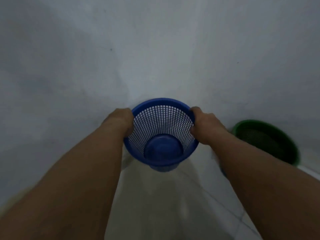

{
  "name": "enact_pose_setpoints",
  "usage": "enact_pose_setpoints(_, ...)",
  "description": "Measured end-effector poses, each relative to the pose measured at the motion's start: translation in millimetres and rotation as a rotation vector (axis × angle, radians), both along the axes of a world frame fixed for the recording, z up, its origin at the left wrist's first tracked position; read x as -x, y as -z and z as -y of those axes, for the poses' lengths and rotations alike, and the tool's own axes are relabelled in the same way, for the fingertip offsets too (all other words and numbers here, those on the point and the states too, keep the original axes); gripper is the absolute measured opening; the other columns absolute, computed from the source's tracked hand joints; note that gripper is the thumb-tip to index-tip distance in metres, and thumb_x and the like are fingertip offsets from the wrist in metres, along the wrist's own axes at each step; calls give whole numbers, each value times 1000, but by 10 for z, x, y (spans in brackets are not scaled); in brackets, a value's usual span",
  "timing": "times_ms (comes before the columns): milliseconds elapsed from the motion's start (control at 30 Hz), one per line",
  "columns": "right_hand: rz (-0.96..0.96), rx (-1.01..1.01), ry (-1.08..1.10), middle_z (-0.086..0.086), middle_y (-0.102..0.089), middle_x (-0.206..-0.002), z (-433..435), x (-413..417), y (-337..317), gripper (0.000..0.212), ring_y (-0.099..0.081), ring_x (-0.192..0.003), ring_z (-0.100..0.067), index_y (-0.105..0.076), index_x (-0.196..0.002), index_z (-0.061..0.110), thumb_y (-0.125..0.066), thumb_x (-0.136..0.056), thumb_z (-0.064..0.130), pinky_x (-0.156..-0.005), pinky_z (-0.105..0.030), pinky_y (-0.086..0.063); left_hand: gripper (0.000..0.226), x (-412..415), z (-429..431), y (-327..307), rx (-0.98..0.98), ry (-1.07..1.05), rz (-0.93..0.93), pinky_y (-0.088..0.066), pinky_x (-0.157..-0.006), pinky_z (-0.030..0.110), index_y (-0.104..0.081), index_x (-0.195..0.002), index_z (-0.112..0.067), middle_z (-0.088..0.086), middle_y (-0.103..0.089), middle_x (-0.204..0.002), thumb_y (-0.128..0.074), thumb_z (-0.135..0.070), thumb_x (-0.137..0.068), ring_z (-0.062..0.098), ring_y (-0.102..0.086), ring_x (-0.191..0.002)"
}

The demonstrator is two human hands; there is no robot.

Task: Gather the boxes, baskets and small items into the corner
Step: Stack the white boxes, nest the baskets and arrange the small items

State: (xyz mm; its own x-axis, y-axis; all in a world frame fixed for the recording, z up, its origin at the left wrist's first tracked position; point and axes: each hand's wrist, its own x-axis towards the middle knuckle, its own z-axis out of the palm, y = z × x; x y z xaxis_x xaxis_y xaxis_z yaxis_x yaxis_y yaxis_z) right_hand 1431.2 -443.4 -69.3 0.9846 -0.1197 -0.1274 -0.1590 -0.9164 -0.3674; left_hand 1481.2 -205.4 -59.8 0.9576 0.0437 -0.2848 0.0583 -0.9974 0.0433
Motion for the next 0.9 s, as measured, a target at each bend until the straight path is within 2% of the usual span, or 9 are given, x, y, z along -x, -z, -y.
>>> enact_pose_setpoints(67,88,12,94,-14,-55,-104,290,-35,-323,47,-53,-83,-29,-39,-136,22,-54,-93,18,-71,-37,-48,42,-187,291,-315,54,47,146,-51,-83,36,-49,-130,-7,18,-56,-123,-60,-13,-90,30,-58,-100)
enact_pose_setpoints(167,235,43,236,-15,-59,-113,781,-11,-827,40,-57,-87,-30,-49,-132,18,-56,-93,20,-76,-39,-53,37,-405,807,-754,199,114,387,-50,-80,36,-57,-125,-9,18,-59,-119,-60,-13,-88,33,-60,-100)
enact_pose_setpoints(267,354,62,369,-15,-62,-116,1283,125,-1249,37,-59,-87,-29,-57,-129,16,-59,-92,23,-78,-36,-53,33,-500,1364,-1068,367,212,520,-48,-79,34,-62,-122,-8,17,-62,-119,-60,-17,-90,33,-61,-100)
enact_pose_setpoints(467,410,140,572,-16,-64,-117,2009,555,-1482,39,-62,-93,-32,-61,-128,18,-60,-90,26,-82,-36,-51,30,-454,2320,-1136,499,400,525,-49,-74,32,-65,-119,-9,15,-65,-113,-58,-16,-91,30,-61,-90)
enact_pose_setpoints(667,374,154,678,-17,-64,-115,2339,738,-1237,39,-60,-87,-32,-61,-129,19,-58,-91,26,-79,-36,-52,30,-398,2757,-938,520,488,487,-49,-74,33,-63,-122,-9,15,-64,-113,-57,-15,-93,30,-61,-91)
enact_pose_setpoints(767,356,159,707,-17,-64,-113,2444,765,-1079,38,-57,-82,-29,-59,-130,19,-57,-92,26,-77,-36,-53,29,-389,2895,-801,520,510,483,-45,-70,31,-63,-122,-9,14,-64,-111,-56,-13,-94,25,-56,-83)
enact_pose_setpoints(900,316,164,755,-17,-62,-118,2571,804,-880,39,-57,-85,-29,-56,-133,20,-55,-95,25,-78,-36,-51,30,-362,3070,-618,531,531,425,-43,-72,30,-61,-123,-9,14,-63,-115,-56,-12,-94,22,-51,-83)
